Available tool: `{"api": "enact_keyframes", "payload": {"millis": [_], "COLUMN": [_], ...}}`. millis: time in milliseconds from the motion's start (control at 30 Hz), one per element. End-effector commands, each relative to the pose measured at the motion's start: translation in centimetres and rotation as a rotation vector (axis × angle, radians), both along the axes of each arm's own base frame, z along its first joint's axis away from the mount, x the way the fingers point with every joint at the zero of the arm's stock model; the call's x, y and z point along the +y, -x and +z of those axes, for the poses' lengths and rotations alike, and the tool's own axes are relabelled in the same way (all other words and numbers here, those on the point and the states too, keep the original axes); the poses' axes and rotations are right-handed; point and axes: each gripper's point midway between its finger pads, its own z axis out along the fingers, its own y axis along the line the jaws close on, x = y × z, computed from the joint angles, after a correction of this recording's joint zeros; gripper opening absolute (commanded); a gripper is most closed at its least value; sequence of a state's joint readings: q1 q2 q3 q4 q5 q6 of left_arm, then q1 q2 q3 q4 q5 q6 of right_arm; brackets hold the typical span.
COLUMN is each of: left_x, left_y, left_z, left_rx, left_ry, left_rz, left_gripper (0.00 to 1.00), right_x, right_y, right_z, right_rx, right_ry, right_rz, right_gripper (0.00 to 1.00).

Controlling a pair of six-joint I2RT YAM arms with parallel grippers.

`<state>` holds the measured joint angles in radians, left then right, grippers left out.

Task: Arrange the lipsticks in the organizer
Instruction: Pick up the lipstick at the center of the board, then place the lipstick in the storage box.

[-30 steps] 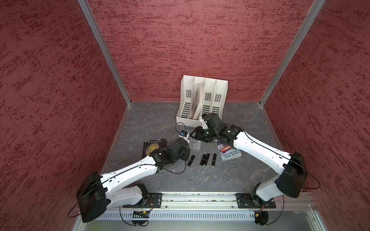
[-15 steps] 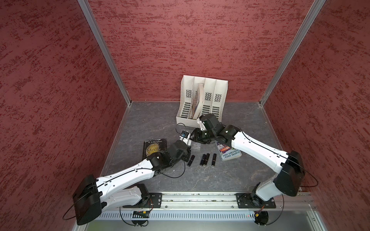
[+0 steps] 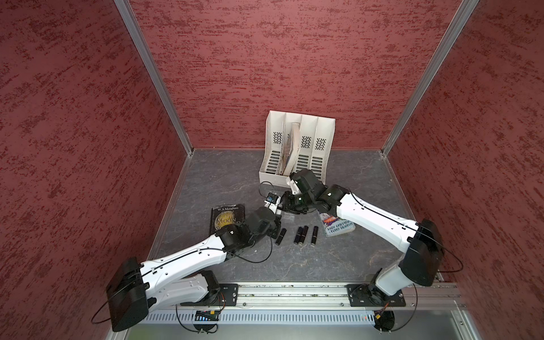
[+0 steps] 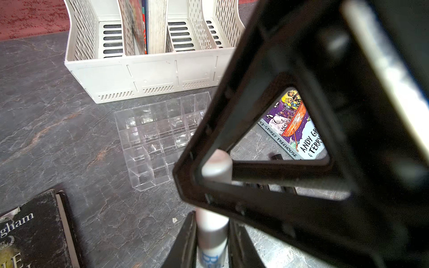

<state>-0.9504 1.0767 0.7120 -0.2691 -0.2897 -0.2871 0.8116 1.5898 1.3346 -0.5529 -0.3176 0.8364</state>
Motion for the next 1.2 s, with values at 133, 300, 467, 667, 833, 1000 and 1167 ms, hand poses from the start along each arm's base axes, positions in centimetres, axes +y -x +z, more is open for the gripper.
{"api": "enact_keyframes", "payload": {"millis": [133,300,467,667,833,1000,1167], "left_x": [-0.2,0.3,4.6,15.0,15.3,14.4,14.1], "left_y": [0.2,0.5,-0.5,-3.7,-5.4,-5.9,-5.8], "left_z": [1.0,1.0,1.6,-2.0,-3.5,-4.5,-5.6], "left_rx": [-0.028,0.006,0.061,0.307,0.364,0.385,0.397], "left_ry": [0.032,0.041,0.061,0.114,0.192,0.222,0.239], "left_rz": [-0.011,0.008,0.168,0.599,0.62,0.591,0.57], "left_gripper": [0.23,0.67,0.82,0.78,0.76,0.76,0.76], "right_x": [1.1,1.2,0.9,1.1,4.2,5.7,6.0], "right_y": [-0.3,-1.7,-5.4,-10.4,-12.7,-14.0,-14.5], "right_z": [0.4,0.2,1.3,1.8,1.4,-0.2,-1.3], "right_rx": [-0.012,-0.057,-0.24,-0.611,-0.807,-0.876,-0.871], "right_ry": [-0.019,0.004,0.046,0.186,0.313,0.373,0.398], "right_rz": [0.012,-0.021,-0.107,-0.244,-0.221,-0.202,-0.196], "right_gripper": [0.19,0.17,0.15,0.13,0.12,0.11,0.1]}}
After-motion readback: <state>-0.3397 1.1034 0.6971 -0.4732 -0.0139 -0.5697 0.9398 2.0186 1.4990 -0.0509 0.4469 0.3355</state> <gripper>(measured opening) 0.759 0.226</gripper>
